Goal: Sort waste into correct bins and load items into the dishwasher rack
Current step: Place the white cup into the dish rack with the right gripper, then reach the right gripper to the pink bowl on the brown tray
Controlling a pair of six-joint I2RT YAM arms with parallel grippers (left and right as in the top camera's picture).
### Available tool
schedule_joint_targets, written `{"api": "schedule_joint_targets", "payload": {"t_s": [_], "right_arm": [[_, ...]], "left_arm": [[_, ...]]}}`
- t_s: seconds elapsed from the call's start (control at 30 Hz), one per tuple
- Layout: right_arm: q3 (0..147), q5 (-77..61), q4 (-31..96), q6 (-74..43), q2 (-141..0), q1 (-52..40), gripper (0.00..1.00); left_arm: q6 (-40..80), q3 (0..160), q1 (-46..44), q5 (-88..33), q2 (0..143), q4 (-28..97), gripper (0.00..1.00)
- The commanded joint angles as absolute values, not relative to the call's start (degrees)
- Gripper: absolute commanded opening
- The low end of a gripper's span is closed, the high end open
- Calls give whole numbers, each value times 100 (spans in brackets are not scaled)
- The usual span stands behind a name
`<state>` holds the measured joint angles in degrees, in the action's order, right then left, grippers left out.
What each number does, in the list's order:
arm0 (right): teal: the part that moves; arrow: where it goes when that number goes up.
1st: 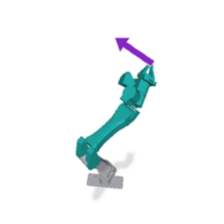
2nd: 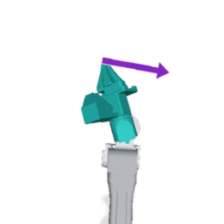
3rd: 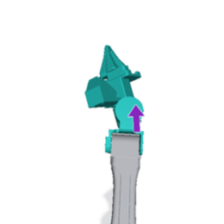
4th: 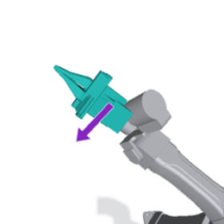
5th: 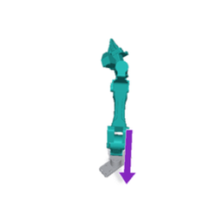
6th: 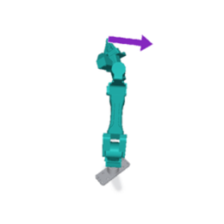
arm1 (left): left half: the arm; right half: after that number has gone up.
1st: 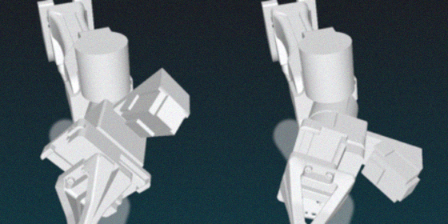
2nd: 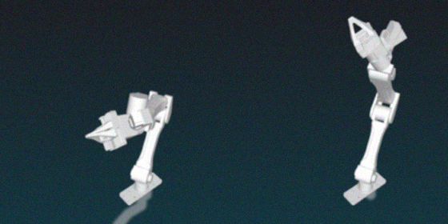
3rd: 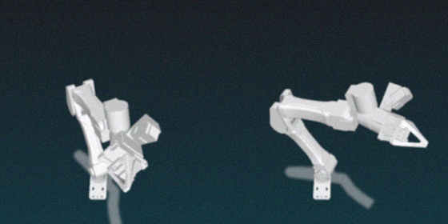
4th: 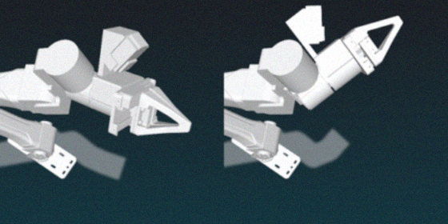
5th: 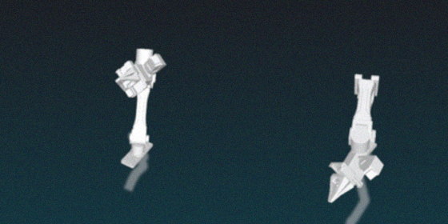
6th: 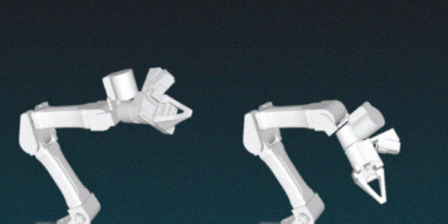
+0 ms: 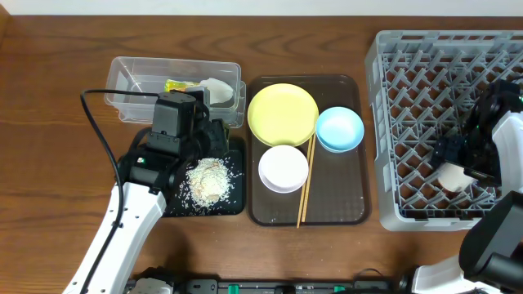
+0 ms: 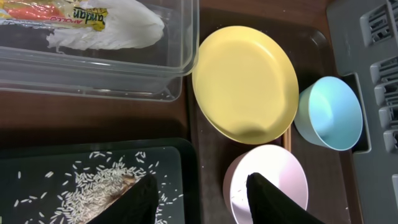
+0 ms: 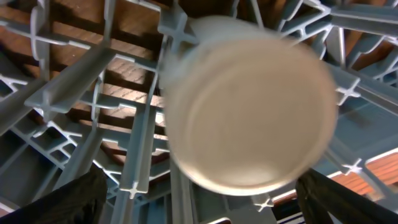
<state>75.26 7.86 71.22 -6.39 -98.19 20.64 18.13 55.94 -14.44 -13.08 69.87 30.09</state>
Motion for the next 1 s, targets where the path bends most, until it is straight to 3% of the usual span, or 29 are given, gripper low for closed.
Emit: {"api": "schedule_joint_targets", "payload": {"t_s": [0.0,0.2,0.43,0.67,0.97], "right_arm": [[7693,703,7166,-683,-9690,2145,95],[8128,-75,7072,-679,-9100,2023,93],[8152,-2119,6466,-78,-8436,1177,86],[7856,-2102,6178,-123,-8643,-548,85],[7196,-1780,5264,-1063,-9489,-2307,72]], "left_arm": [[1761,5616,-1415,-1214,6989,3020,49],[1763,5616,-1415,-937,6997,3256,50],[2724,5614,-1415,1011,6997,4348,50],[2783,5616,-1415,1081,6997,4473,50],[2928,5616,-1415,1083,6997,4473,51]]}}
